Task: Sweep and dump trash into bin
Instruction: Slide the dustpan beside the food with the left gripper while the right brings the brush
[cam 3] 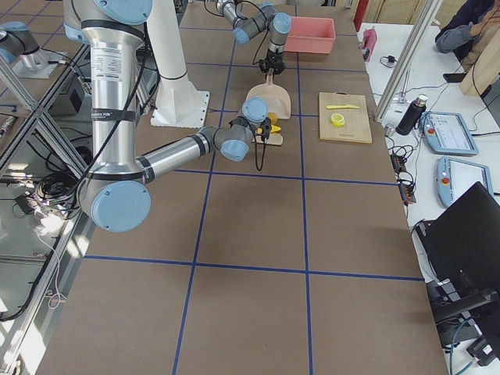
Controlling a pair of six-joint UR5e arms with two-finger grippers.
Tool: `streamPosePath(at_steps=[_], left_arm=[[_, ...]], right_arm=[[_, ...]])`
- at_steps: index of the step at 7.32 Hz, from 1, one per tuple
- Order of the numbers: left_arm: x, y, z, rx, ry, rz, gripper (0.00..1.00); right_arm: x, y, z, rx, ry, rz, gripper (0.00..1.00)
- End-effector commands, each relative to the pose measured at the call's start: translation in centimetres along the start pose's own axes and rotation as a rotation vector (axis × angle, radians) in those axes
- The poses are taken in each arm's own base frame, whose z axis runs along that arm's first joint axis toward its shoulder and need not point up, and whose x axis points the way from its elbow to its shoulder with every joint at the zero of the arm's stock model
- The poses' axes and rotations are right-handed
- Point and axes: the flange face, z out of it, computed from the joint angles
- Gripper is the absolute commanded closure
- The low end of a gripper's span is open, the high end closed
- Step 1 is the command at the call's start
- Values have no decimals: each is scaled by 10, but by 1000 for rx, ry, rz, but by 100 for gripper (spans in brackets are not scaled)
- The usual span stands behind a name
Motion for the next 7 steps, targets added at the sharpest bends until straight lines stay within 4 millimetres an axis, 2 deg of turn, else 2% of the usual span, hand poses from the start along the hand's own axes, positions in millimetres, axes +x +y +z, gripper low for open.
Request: streamPosePath(at_steps=[1,3,4,5,6,7], left_arm=[[5,-14,6,-5,9,14,100],[5,-27,6,-5,13,24,100],[5,-29,5,-4,12,23,100],[3,-30,5,-4,14,23,100],[2,-27,5,-4,17,21,100],[2,-26,6,-16,26,13,100]], right_arm=[[-1,1,3,-13,-22,0,100],[-16,8,30,-67,-21,-27,100],[-10,8,46,-94,-4,-18,100],[-13,4,57,-108,0,-15,100],[-15,4,58,-114,-5,-16,100],[-22,4,68,-131,-6,-25,100]])
